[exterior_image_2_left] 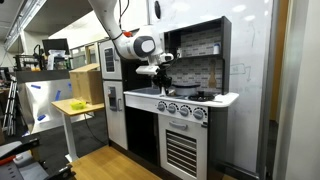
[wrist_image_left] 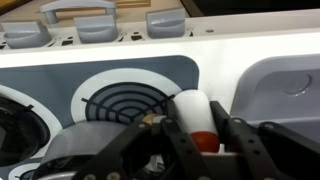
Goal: Move the salt shaker from left to right.
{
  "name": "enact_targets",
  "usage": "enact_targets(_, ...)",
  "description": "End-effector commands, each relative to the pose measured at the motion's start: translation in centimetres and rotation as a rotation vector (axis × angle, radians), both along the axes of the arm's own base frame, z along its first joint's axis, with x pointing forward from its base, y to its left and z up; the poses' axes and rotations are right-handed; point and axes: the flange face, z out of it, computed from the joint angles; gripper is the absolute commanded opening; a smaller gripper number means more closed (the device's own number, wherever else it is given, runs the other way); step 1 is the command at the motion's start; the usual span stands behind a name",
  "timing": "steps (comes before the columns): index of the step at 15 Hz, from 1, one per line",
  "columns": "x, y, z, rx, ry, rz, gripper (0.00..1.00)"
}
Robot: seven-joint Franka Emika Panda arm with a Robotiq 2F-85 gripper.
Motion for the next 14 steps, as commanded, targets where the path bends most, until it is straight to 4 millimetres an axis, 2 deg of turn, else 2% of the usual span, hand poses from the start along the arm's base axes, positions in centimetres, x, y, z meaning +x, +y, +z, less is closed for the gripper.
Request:
enact_targets(1, -0.9, -1.3, 1.0, -0.008, -0.008, -0.034, 0.12)
enact_targets(8, -3.1, -6.0, 3.8, -0.038, -0.012, -0.138, 0.12)
enact_targets(11, -3.9, -6.9, 5.3, -0.039, -0.013, -0.147, 0.12)
enact_targets(14, -3.9, -7.8, 6.9, -0.044, -0.025, -0.156, 0.12)
